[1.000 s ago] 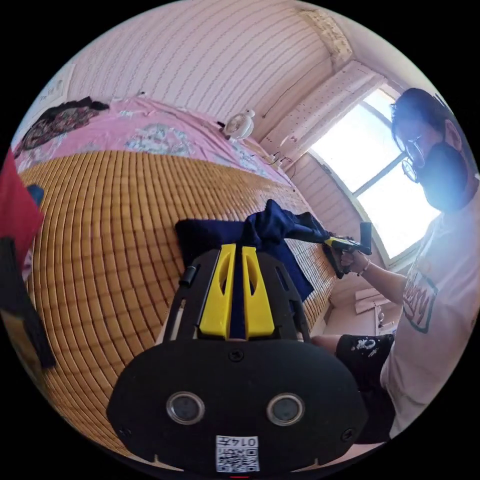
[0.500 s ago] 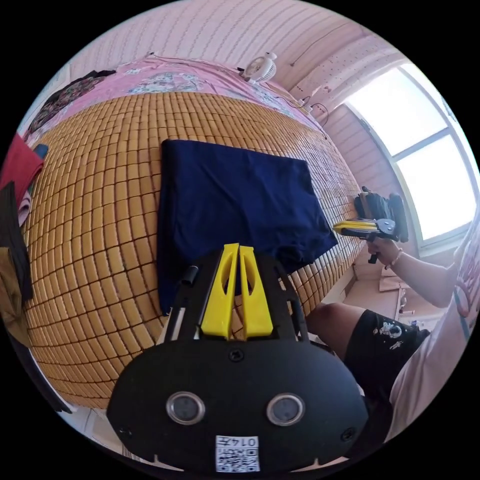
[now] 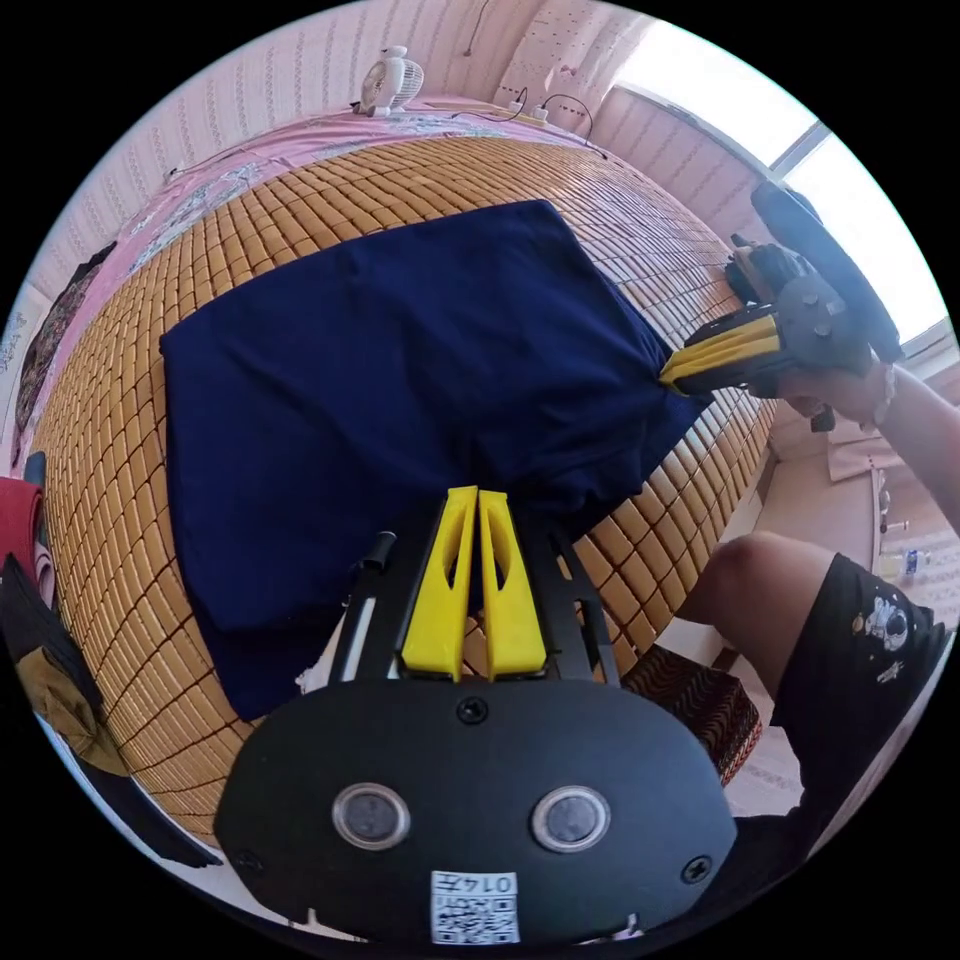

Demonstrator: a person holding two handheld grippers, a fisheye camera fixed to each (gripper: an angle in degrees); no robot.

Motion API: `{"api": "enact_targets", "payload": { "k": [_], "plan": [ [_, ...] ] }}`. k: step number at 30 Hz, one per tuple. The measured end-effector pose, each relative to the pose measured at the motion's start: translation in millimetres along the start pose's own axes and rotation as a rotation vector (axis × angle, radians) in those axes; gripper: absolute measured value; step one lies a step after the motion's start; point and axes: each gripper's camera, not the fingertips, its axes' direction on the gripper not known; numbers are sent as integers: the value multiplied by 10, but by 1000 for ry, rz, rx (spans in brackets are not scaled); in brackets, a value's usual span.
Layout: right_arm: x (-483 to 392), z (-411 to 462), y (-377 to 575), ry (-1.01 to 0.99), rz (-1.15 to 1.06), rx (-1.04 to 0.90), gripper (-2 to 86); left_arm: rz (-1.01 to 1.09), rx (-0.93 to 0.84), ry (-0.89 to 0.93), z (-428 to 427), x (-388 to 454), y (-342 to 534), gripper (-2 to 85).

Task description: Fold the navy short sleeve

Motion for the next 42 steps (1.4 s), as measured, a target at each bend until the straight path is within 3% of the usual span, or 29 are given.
{"api": "enact_targets", "payload": {
  "k": [20,29,34,42],
  "plan": [
    [-592,333,252,14,119,256,1,91,146,-80,554,456,741,-10],
    [-1020,344,1060,-108,122,259,-3,-106,174,173,651,597,1679,-10],
    [-1125,355,1232,-66,160,247,-9,-96,313,111,630,894,2082,-10],
    [-1388,22,637,-72,-33,321,-10,3,359,7,953,1313,2074,-10]
  ]
}}
